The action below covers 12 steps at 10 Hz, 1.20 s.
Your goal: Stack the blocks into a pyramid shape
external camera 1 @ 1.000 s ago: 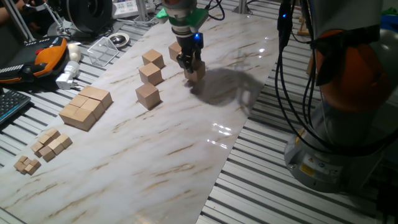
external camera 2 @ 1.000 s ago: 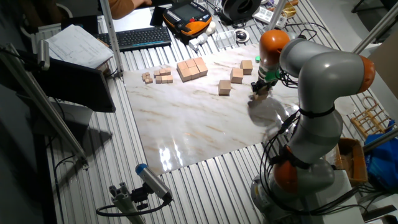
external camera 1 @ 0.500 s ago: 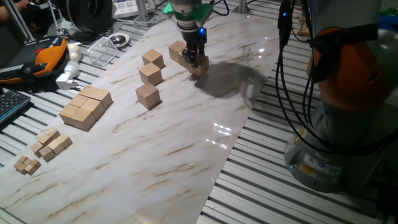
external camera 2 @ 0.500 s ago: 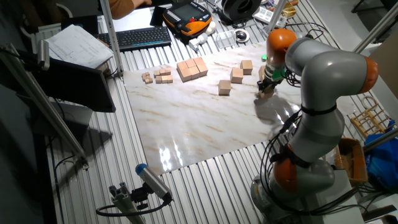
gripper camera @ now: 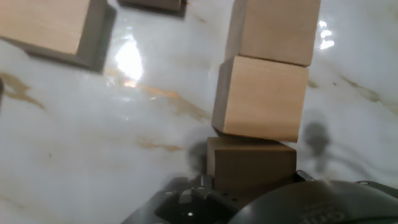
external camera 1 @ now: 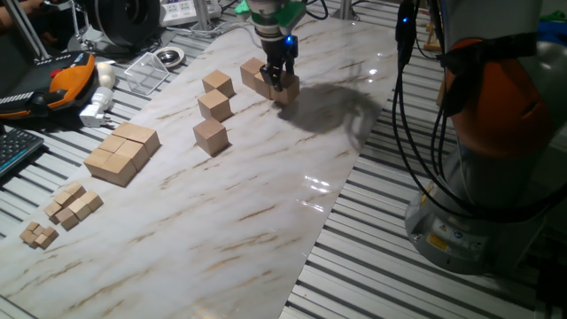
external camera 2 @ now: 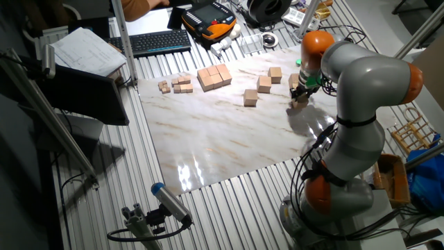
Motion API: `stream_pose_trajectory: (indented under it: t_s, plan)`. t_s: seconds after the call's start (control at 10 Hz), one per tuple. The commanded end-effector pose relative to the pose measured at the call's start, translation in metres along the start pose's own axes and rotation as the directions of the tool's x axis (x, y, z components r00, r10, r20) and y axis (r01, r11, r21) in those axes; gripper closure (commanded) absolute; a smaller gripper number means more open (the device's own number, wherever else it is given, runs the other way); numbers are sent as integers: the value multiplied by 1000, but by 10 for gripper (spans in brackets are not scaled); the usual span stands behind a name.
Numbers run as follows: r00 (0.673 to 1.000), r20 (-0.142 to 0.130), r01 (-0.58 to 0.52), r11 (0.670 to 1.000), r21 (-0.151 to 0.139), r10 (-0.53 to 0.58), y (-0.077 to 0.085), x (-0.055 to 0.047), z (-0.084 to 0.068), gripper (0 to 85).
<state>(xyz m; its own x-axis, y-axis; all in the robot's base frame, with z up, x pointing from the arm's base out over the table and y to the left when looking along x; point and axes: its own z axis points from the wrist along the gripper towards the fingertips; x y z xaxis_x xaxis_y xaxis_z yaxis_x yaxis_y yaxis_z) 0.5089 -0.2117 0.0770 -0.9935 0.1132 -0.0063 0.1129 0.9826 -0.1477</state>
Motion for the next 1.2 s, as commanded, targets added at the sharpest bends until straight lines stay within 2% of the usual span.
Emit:
stream_pose_trajectory:
  t_s: [0.0,0.6,1.1]
  plan:
    - [1000,4,0,1000,2,0,0,-1,2,850]
    - [999,14,47,999,0,-47,-12,-12,10,850]
    - [998,18,57,998,1,-57,-12,-14,15,850]
